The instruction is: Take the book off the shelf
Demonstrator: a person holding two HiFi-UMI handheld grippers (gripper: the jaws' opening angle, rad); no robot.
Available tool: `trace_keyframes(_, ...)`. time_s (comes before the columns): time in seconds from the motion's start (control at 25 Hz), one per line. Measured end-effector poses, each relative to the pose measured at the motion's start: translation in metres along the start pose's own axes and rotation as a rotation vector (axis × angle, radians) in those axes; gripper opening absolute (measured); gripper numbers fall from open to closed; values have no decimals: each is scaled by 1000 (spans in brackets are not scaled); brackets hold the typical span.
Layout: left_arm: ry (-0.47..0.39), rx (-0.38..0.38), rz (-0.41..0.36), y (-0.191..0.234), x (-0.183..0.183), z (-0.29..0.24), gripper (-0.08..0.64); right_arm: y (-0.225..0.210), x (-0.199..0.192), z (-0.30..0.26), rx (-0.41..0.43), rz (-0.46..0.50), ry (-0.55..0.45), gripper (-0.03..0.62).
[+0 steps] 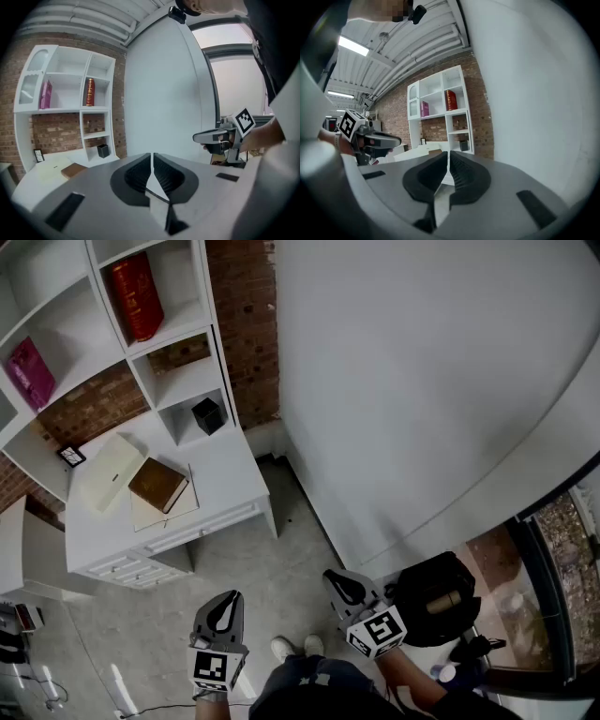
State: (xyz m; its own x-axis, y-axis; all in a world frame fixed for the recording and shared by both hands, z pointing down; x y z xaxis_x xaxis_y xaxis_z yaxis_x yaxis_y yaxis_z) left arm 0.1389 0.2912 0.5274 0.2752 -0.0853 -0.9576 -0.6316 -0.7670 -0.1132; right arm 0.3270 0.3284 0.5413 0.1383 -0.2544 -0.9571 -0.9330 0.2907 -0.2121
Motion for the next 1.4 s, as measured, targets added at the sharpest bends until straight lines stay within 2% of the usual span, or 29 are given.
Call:
trace_keyframes(0.08, -35, -19, -42, -4, -7, -12, 11, -5, -8, 7, -21, -2, -5, 26)
trace_keyframes(0.32, -89, -95, -66, -17, 4, -24, 11, -5, -3, 20, -77, 6, -35, 26)
trace_keyframes(0.44, -120, -106, -46, -3, 15, -22, 11, 10, 12, 11, -72, 26, -57, 28)
trace_keyframes(0.56, -157, -122, -70, 11, 17, -19, 11, 24, 26, -2, -67, 22, -85, 28)
trace_keyframes(0.88, -170, -105, -95, 58, 12, -15, 11, 44, 35, -43, -74, 28, -118, 28)
trace_keyframes(1.12, -179, -83, -105, 96, 21, -46, 11, 24, 49, -80, -92, 23, -129, 28)
trace_keyframes(1.4, -175, -74, -117, 140, 30, -117, 11, -33, 71, -151, -92, 10, -157, 28)
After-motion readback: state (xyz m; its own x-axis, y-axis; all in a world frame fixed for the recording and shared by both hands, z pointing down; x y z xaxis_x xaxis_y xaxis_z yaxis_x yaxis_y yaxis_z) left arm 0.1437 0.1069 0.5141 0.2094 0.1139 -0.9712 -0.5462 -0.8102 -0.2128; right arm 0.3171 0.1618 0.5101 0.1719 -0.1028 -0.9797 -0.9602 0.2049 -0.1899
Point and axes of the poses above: the fingertips, and each gripper's own axes: z backward along the fingers, y to its left, x out of its top, the point moved 2 cm from there along z, backward along the fingers, and after that the axes turned 6 degrees about -z, right-handed, at the moved point
